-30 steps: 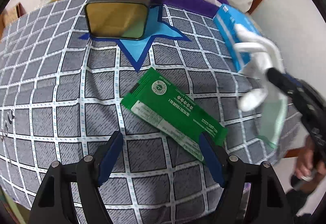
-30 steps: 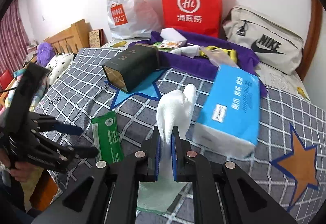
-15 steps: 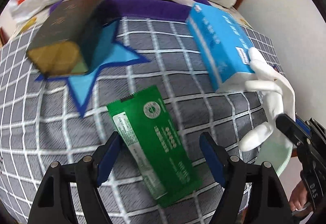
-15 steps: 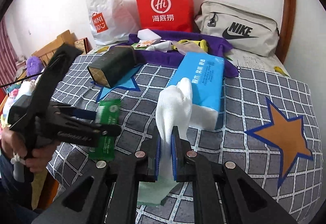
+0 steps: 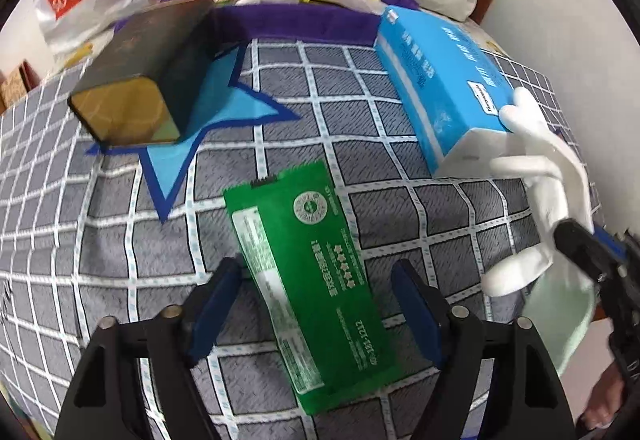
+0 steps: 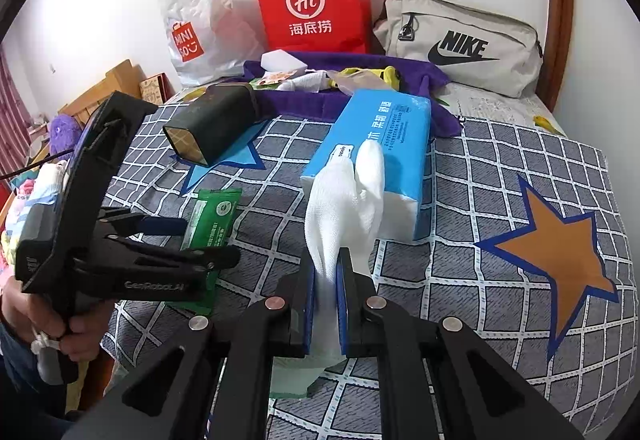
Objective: Organize soft objects
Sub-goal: 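Grasp the white glove with the right tool while the left tool grasps the green sachet, then carry the green sachet with the left tool while the right tool carries the glove to the towel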
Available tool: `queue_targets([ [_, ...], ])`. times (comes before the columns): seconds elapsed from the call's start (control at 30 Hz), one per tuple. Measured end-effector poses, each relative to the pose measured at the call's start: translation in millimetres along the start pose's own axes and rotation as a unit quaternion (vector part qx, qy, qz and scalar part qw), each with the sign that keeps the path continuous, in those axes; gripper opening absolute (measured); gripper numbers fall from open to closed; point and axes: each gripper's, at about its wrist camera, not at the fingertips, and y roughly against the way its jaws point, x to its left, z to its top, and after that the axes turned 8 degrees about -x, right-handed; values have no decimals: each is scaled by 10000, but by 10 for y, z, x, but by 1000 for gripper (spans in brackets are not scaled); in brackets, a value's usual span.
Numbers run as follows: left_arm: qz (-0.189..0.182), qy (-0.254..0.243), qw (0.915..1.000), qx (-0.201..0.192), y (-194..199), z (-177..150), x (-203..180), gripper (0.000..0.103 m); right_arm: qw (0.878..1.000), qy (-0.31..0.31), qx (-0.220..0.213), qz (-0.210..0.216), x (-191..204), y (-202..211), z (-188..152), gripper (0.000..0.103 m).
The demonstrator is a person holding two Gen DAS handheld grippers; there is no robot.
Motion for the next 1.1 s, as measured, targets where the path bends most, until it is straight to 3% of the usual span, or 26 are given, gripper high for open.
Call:
queue_targets([
  [0.03,69,-114,9999,-54,51,-19,58,55,10000,9,-11,3,2,12,-3,10],
  [0.13,0,-239,9996,-136,116,-50,146,43,10000,-9,-6,-22,-19,27,-29,10],
  [0.3,-187,-42,9998,-90,229,-108,357,46,9999,-70,80,-4,-30,-12,-74,10],
  [0.43,-293,127,9995,-48,156,-99,235,68,9999,-18,128,41,7,-42,-73,10],
  [0.53,-78,-12,10000,-56,95,-101,104,71,9999,9,147,76,28,-47,-68,10],
  [0.6,137,-229,9996,-121,92,-136,39,63,9999,22,150,67,31,-40,-72,10],
  [0.63,193,-309,9992,-170,110,-151,25,50,9999,18,153,66,29,-34,-76,10],
  [0.73,12,-303,9994,-181,163,-163,70,38,9998,-3,177,69,22,-38,-90,10],
  [0.97,-486,62,9987,-160,262,-129,278,36,9999,54,105,69,52,2,-76,10],
  [1.1,-424,104,9986,-288,346,-70,343,36,9999,34,9,113,35,58,-51,10],
])
